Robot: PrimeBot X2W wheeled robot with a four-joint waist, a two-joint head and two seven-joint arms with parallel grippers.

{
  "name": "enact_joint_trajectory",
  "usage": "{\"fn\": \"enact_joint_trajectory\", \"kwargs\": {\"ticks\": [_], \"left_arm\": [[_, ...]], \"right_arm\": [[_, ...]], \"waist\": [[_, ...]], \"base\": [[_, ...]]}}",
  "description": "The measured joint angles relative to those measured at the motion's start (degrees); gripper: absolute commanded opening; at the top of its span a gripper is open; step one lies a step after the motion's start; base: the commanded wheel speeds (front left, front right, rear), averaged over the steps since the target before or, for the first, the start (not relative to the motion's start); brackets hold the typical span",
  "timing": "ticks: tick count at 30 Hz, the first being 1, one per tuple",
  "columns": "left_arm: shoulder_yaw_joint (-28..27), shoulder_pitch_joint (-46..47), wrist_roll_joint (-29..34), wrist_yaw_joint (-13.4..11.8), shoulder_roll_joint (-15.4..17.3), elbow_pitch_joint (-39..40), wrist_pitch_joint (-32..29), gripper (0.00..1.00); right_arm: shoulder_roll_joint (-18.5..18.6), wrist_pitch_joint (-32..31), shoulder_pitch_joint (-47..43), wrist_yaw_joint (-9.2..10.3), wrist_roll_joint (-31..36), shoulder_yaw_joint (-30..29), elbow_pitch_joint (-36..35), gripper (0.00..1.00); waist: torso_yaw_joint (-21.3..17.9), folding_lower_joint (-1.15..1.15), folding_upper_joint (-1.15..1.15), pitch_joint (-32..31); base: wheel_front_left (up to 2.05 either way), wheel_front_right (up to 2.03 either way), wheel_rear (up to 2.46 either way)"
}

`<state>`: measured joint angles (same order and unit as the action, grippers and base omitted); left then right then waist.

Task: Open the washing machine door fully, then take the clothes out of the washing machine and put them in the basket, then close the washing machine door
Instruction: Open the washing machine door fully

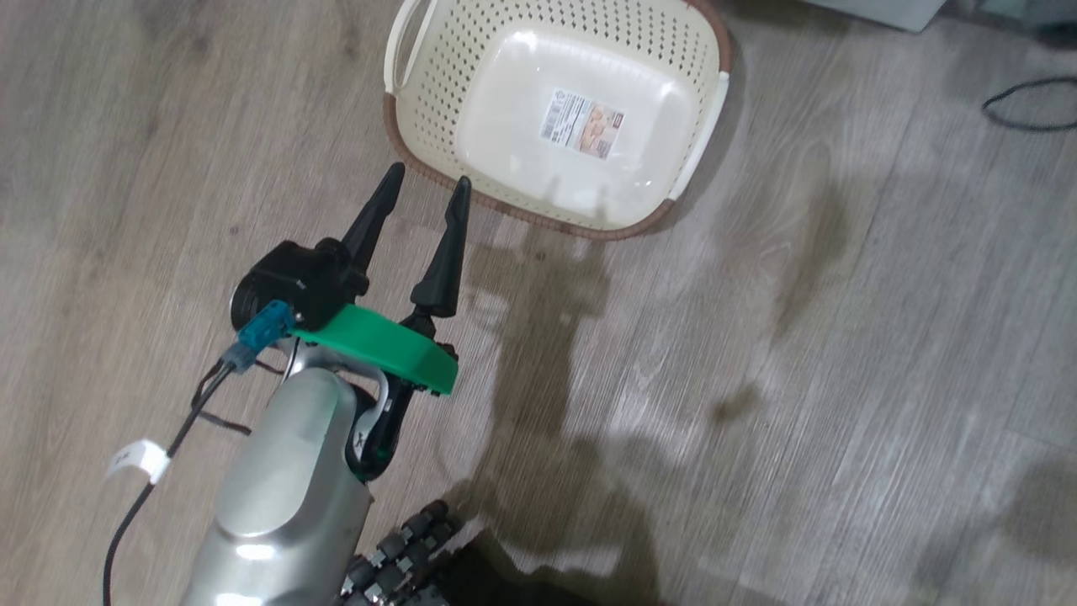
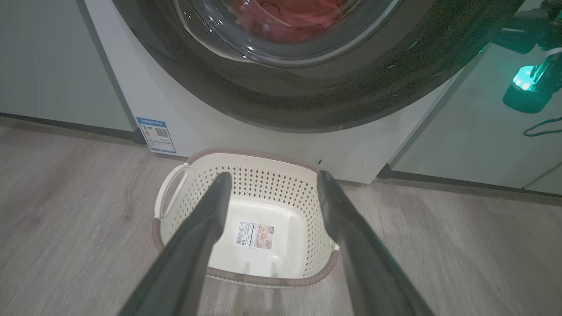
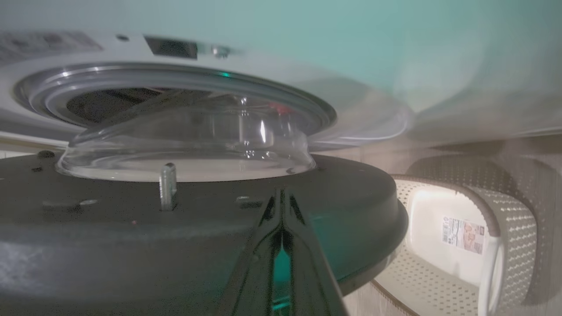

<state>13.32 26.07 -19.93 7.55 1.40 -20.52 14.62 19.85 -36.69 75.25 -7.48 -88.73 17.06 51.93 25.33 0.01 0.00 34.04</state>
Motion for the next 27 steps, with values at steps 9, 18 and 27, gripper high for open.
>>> {"fn": "enact_joint_trajectory", "kwargs": {"ticks": [9,18,27], "left_arm": [[-0.53,-0.47,0.86,0.0,0.01,-0.81,0.0,1.0],[-1.8,-3.86,2.82,0.0,0.03,-1.76,0.0,1.0],[-3.23,-7.3,4.37,-0.09,0.11,-2.6,0.0,1.0]], "right_arm": [[-1.14,-5.15,-4.25,0.0,0.01,3.12,0.67,0.0],[-3.81,-6.19,-13.11,0.0,-1.46,3.2,-0.99,0.0],[-7.22,-7.65,-21.63,0.0,-2.59,3.76,-3.83,0.0]], "waist": [[-0.62,0.0,0.0,-3.38],[-0.67,0.0,0.0,-8.59],[0.57,0.0,0.0,-14.32]], "base": [[0.0,0.0,0.0],[0.0,0.0,0.0],[0.0,0.0,0.0]]}}
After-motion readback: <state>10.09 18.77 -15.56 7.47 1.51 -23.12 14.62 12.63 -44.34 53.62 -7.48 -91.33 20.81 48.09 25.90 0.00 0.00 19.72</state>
